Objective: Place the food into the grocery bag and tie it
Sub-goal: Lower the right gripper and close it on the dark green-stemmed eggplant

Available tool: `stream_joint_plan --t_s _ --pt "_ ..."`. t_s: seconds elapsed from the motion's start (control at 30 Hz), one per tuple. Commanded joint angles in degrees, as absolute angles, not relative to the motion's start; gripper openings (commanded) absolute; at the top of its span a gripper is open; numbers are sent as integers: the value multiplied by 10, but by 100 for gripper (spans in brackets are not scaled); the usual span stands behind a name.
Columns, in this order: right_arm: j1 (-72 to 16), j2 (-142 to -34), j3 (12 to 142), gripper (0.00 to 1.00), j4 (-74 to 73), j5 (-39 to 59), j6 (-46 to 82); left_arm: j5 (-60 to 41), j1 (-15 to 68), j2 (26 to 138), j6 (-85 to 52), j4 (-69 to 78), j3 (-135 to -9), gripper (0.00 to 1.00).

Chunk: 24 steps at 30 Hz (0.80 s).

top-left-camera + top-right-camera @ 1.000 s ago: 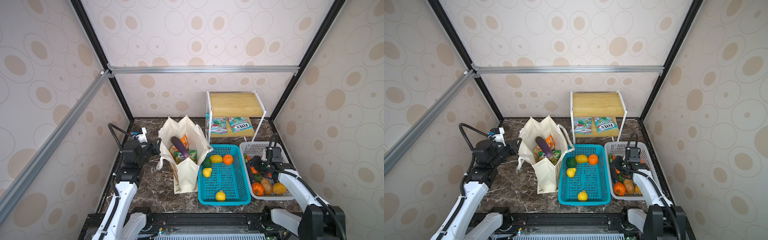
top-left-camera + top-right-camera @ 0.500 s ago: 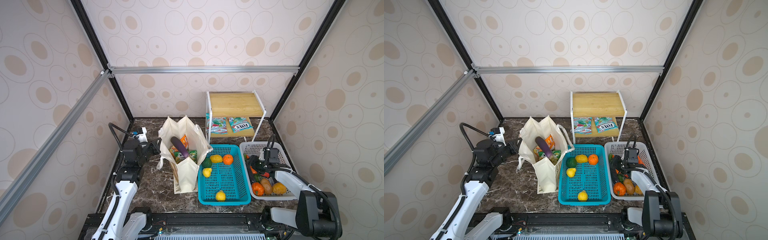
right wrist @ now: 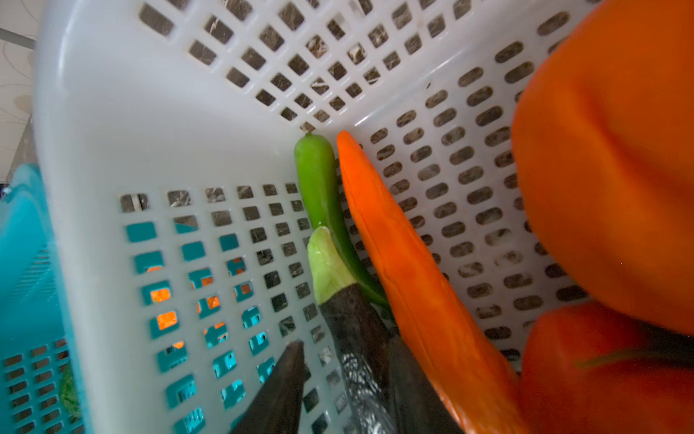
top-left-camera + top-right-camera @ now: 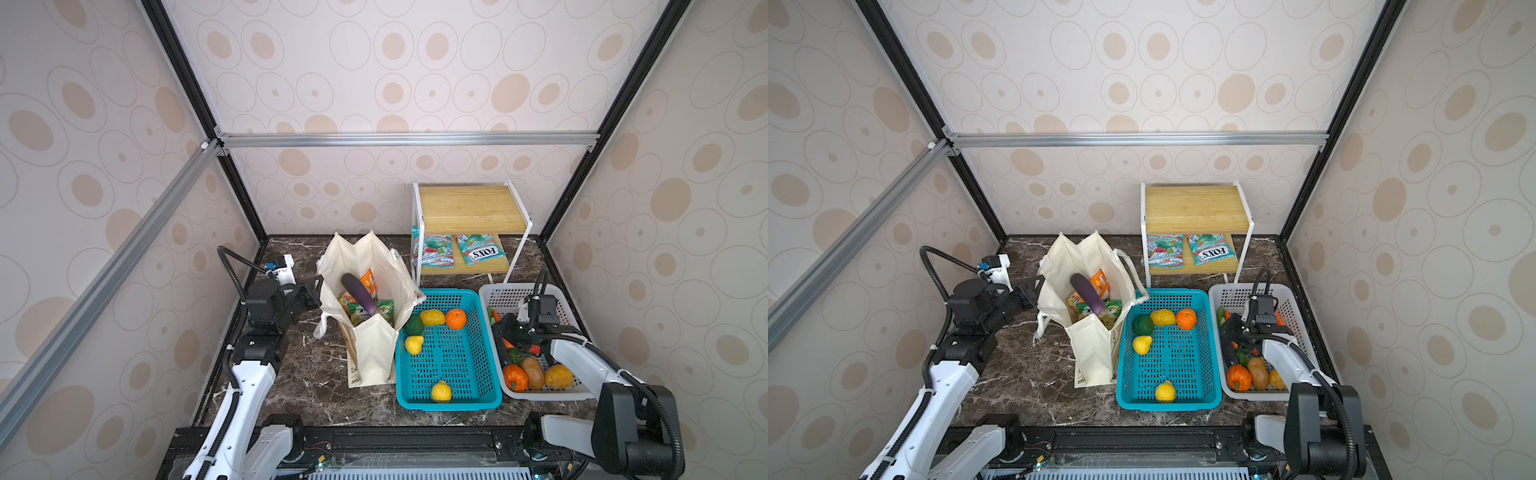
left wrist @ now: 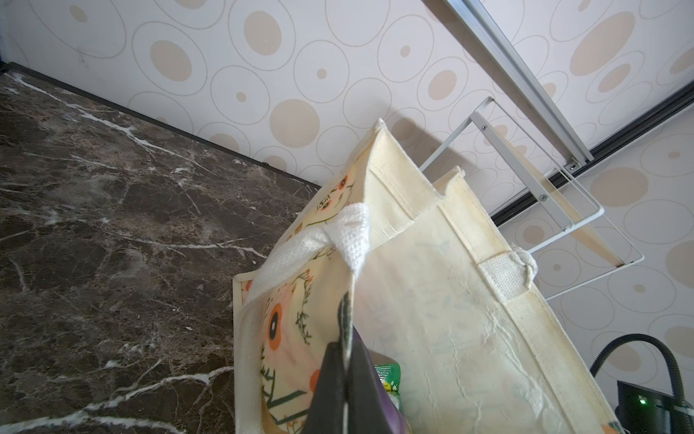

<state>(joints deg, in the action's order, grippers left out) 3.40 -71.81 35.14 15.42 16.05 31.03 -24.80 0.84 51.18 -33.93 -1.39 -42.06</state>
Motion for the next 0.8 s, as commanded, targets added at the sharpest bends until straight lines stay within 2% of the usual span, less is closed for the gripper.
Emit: stream_joint_plan --t_s 0.0,0.3,0.53,0.6,0.77 --pt "36 -732 360 40 159 179 314 -257 7 514 -347 -6 -418 0" --pt "41 -780 349 40 111 182 322 -258 7 522 -344 -3 -414 0" --pt "42 -755 341 43 103 195 330 -254 8 522 -337 -8 -416 0" --pt "42 -743 345 32 121 179 318 -254 7 523 -337 -6 -415 0" --pt "41 -719 375 30 220 97 291 -258 7 527 -342 0 -410 0"
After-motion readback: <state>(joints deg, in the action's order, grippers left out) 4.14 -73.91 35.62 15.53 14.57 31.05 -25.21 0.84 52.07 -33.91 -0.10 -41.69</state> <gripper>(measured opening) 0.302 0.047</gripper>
